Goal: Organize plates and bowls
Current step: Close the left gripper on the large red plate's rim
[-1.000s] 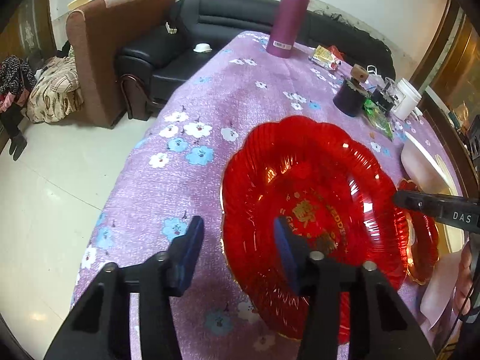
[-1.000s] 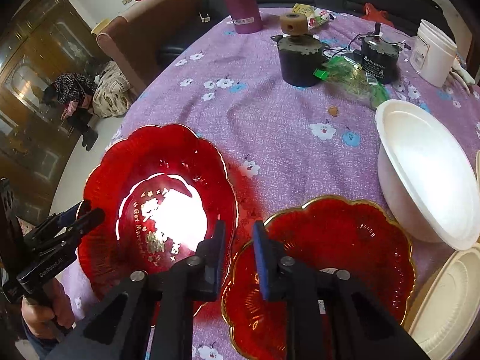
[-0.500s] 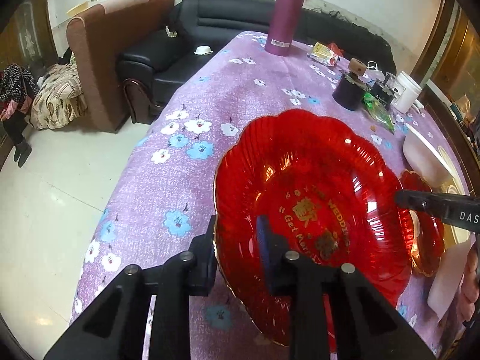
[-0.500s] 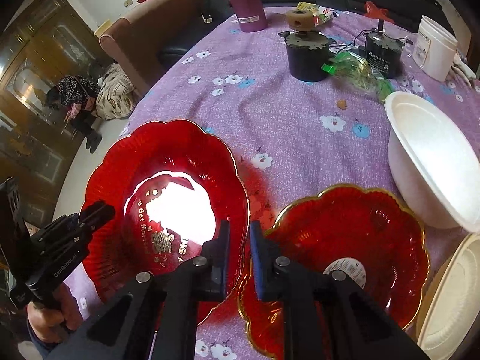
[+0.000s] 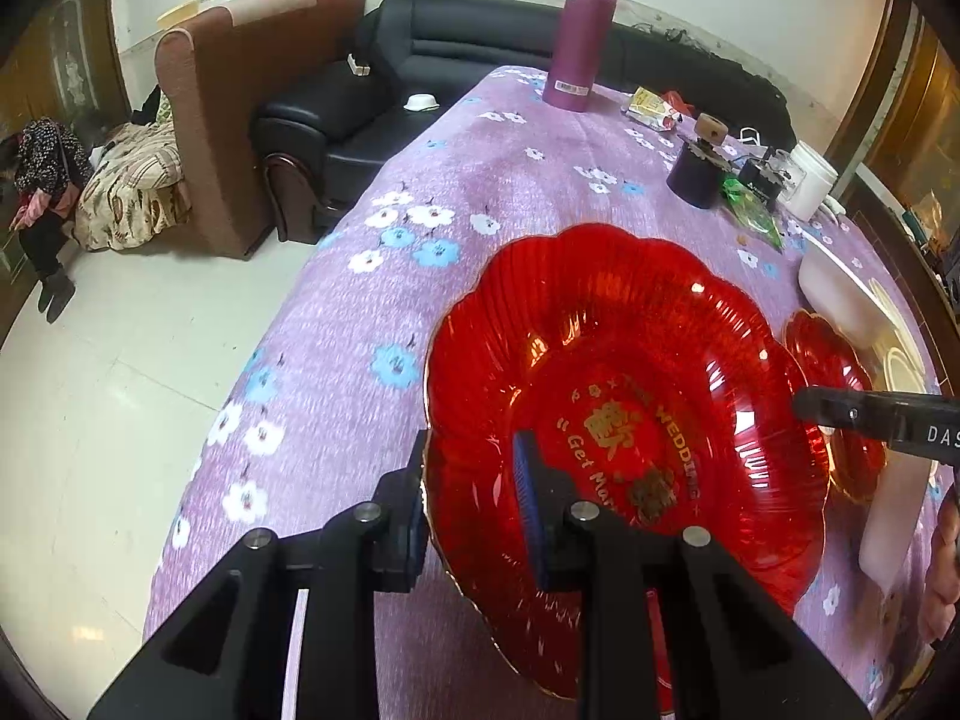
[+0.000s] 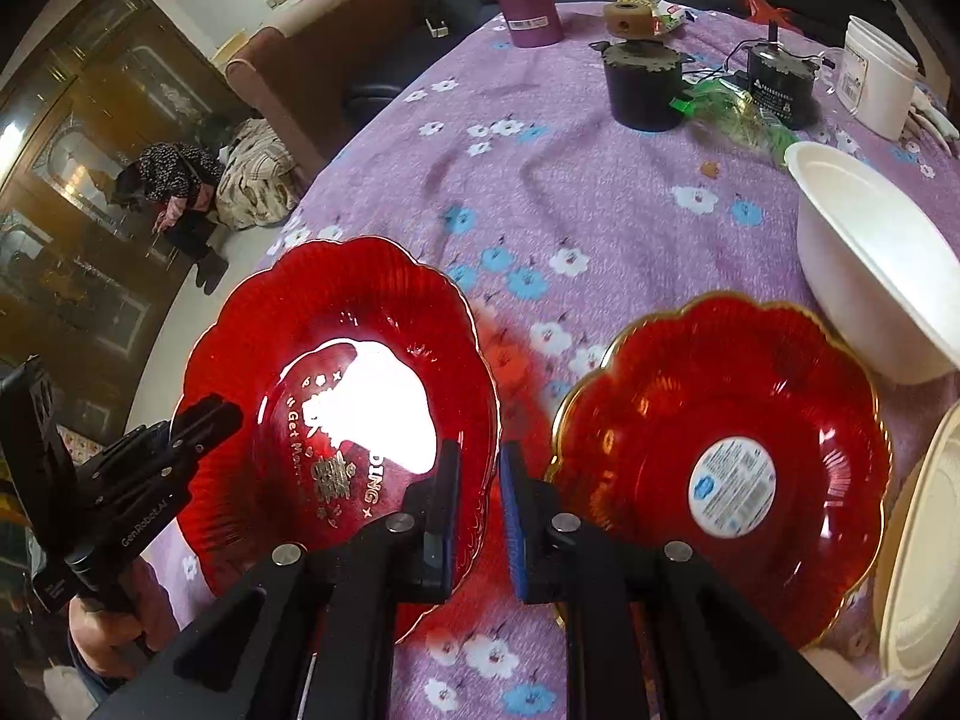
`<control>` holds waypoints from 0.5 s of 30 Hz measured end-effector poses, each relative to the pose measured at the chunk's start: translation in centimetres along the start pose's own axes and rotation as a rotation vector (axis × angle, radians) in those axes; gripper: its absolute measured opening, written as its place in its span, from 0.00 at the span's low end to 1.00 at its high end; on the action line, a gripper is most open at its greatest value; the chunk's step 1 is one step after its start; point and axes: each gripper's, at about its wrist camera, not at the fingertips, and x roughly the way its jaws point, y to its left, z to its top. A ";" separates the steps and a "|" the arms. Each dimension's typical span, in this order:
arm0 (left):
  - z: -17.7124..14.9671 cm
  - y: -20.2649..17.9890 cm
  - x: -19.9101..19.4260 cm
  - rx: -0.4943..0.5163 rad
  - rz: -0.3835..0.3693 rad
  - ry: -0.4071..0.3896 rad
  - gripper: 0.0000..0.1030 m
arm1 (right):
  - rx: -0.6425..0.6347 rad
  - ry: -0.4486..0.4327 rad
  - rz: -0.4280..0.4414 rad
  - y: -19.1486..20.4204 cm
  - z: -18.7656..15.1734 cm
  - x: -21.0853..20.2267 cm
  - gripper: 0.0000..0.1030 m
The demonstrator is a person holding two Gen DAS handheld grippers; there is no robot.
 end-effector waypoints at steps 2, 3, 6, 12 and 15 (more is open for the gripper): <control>-0.5 0.0 -0.4 -0.002 0.003 -0.003 0.23 | -0.001 0.005 0.006 0.1 -0.4 -0.1 0.14; -0.8 0.1 -0.6 -0.002 0.003 -0.004 0.24 | -0.003 0.007 0.009 0.2 -0.7 -0.1 0.14; -1.5 0.1 -1.1 -0.002 0.005 -0.006 0.24 | -0.009 0.012 0.020 0.4 -1.5 -0.2 0.14; -3.1 0.4 -2.2 -0.009 0.007 -0.008 0.25 | -0.017 0.017 0.038 0.8 -2.8 -0.5 0.14; -4.0 0.5 -2.7 -0.018 0.008 -0.008 0.28 | -0.027 0.019 0.052 1.0 -3.5 -0.7 0.14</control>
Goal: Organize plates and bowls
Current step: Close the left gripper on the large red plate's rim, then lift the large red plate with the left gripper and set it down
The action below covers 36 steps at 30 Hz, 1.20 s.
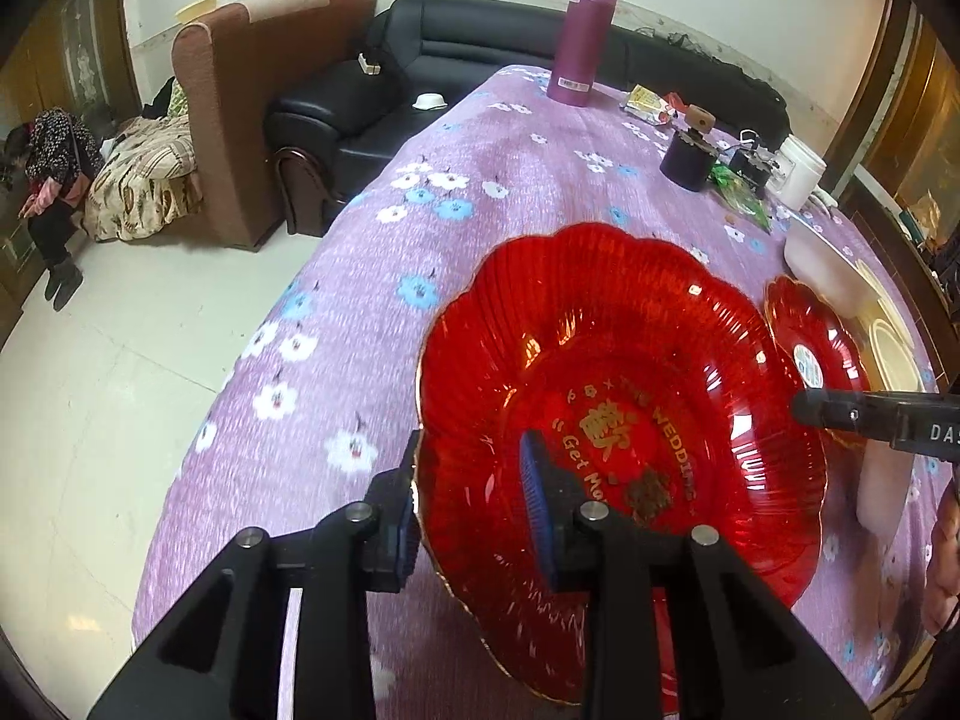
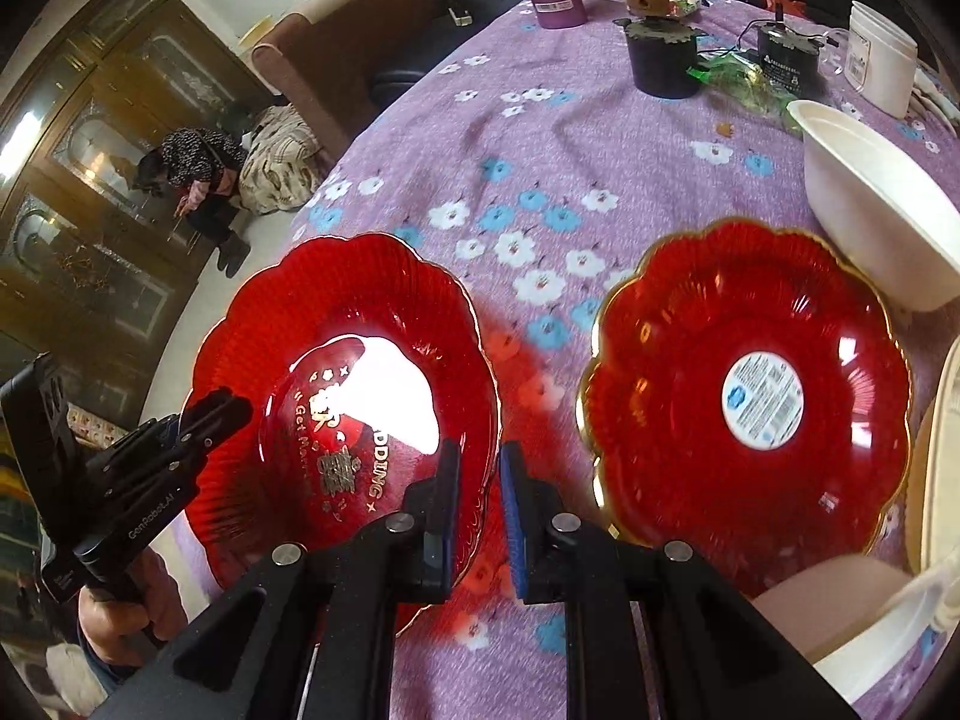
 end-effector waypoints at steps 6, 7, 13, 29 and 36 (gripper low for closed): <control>-1.7 0.4 -0.7 -0.019 0.007 0.003 0.33 | -0.030 0.006 0.023 0.7 -1.3 -0.5 0.15; -1.9 0.4 -0.7 -0.020 0.008 0.004 0.33 | -0.035 0.007 0.026 0.8 -1.5 -0.5 0.15; -2.3 1.1 -0.4 -0.035 -0.011 0.010 0.35 | -0.063 0.017 0.030 1.3 -2.2 -0.3 0.17; -2.4 1.5 -2.4 -0.034 -0.010 -0.036 0.42 | -0.014 -0.082 -0.138 -2.6 -0.5 -3.4 0.16; -2.3 1.1 -2.7 -0.031 -0.015 -0.042 0.42 | -0.001 -0.041 -0.128 -3.7 -1.1 -3.6 0.20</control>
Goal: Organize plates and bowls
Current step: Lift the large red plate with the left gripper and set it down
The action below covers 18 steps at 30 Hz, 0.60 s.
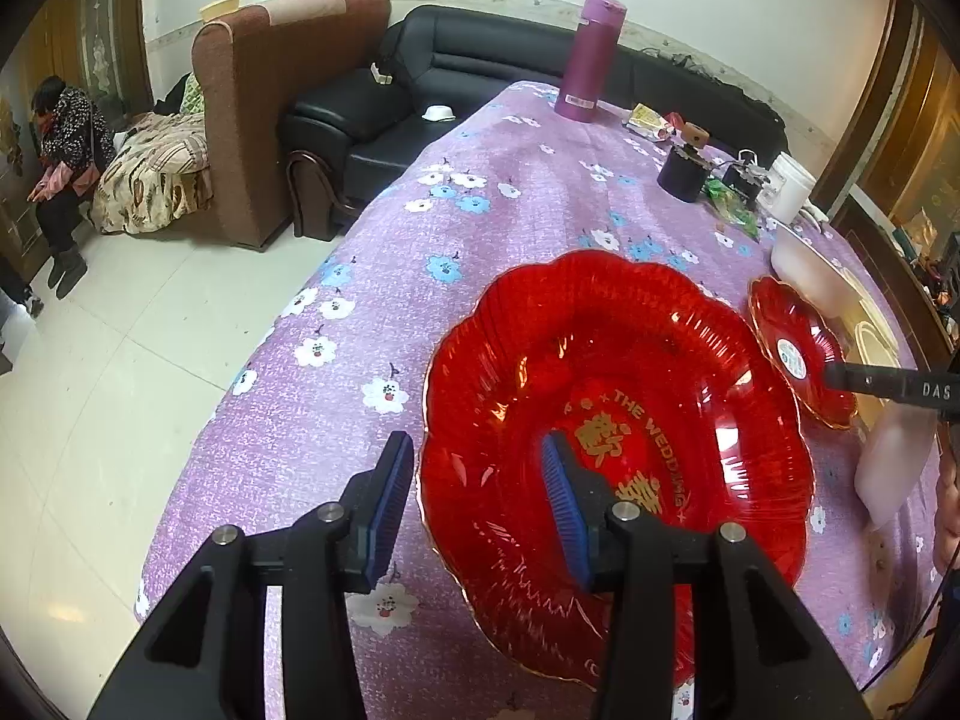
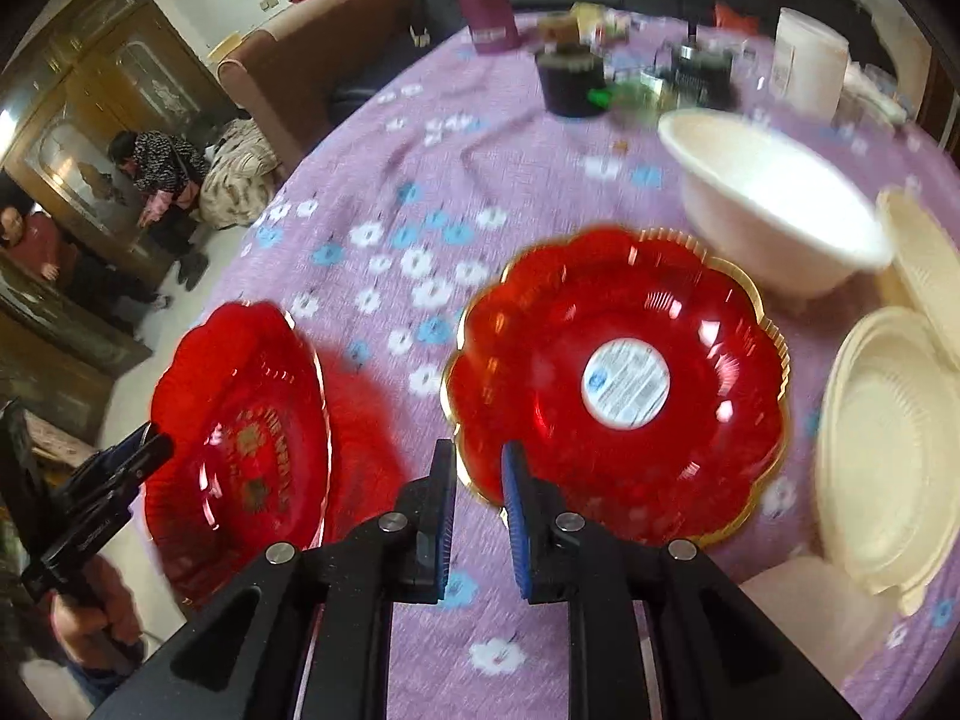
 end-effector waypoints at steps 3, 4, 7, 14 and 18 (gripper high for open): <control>0.0 -0.2 -0.2 0.008 -0.002 -0.004 0.43 | -0.031 -0.016 0.009 0.5 -0.8 -0.7 0.21; 0.1 -0.3 -0.3 0.010 -0.003 -0.005 0.43 | -0.031 -0.013 0.026 0.6 -1.1 -1.0 0.21; 0.2 -0.5 -0.6 0.015 -0.003 -0.013 0.47 | -0.035 0.000 0.063 0.9 -1.8 -1.6 0.22; 0.3 -0.9 -0.8 0.019 0.000 -0.017 0.48 | -0.120 0.053 0.139 3.8 -4.5 -2.4 0.24; 0.3 -1.0 -0.9 0.019 -0.001 -0.017 0.48 | -0.158 0.083 0.188 5.2 -6.1 -2.6 0.25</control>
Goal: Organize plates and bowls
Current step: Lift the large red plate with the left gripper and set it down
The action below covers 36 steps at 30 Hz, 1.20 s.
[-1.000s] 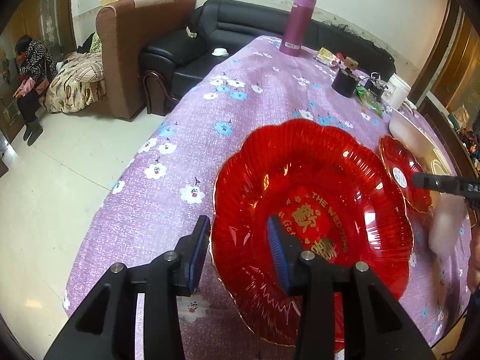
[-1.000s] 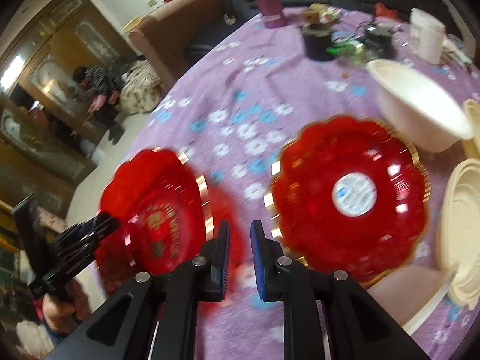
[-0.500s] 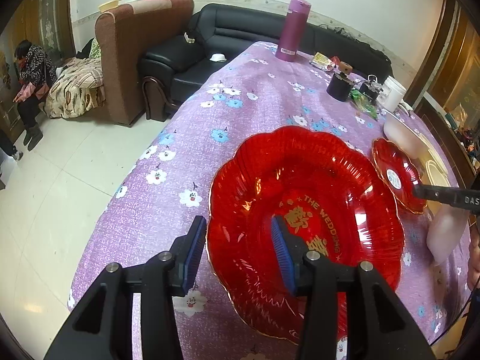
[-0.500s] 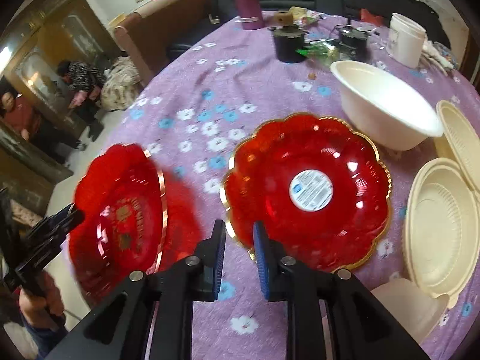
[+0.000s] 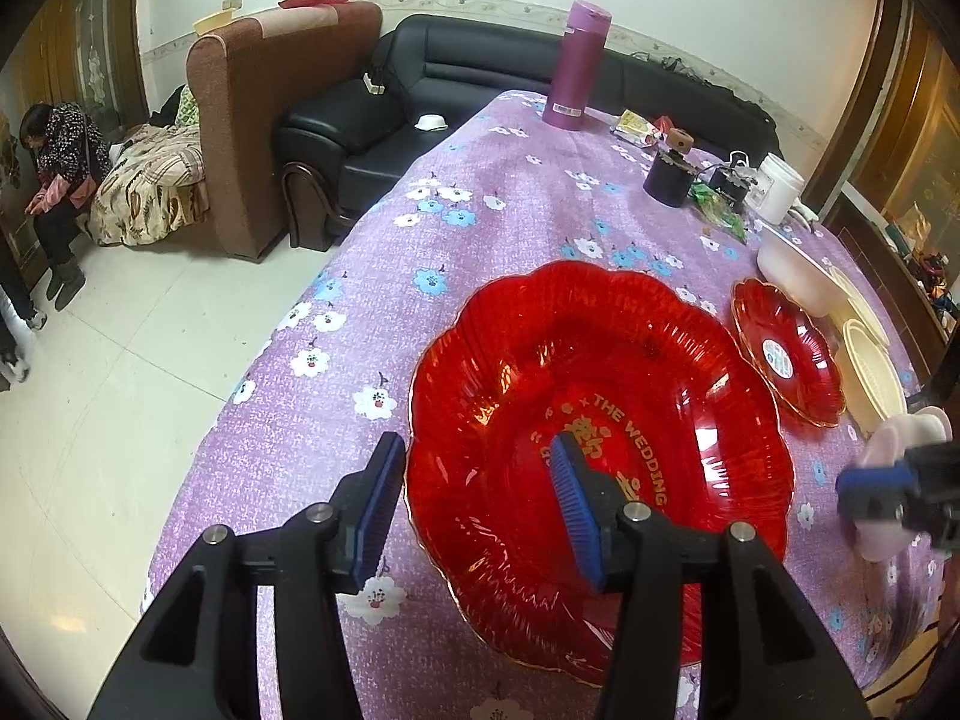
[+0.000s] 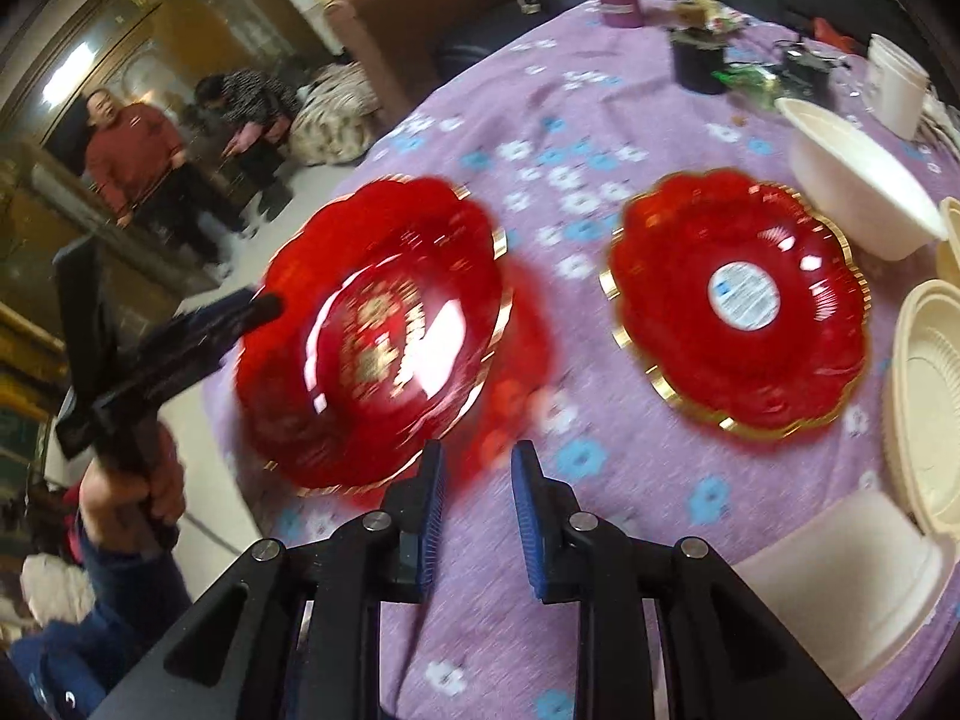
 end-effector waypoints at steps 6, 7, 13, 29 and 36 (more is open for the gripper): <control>0.1 -0.4 -0.2 0.005 -0.001 -0.002 0.49 | -0.040 0.025 0.058 1.8 -1.5 -0.3 0.25; 0.1 -0.4 -0.2 0.006 -0.002 -0.003 0.49 | -0.053 0.022 0.064 2.2 -1.6 -0.6 0.25; 0.3 -0.9 -0.8 0.022 -0.005 -0.012 0.52 | -0.084 -0.039 0.077 3.1 -1.6 -3.1 0.24; 4.4 -7.2 -2.2 0.181 -0.056 -0.024 0.59 | 0.204 -0.233 -0.057 -7.2 1.2 -9.6 0.24; 4.1 -4.9 -1.5 0.157 0.017 0.003 0.59 | 0.248 -0.216 -0.064 -9.6 0.2 -9.3 0.24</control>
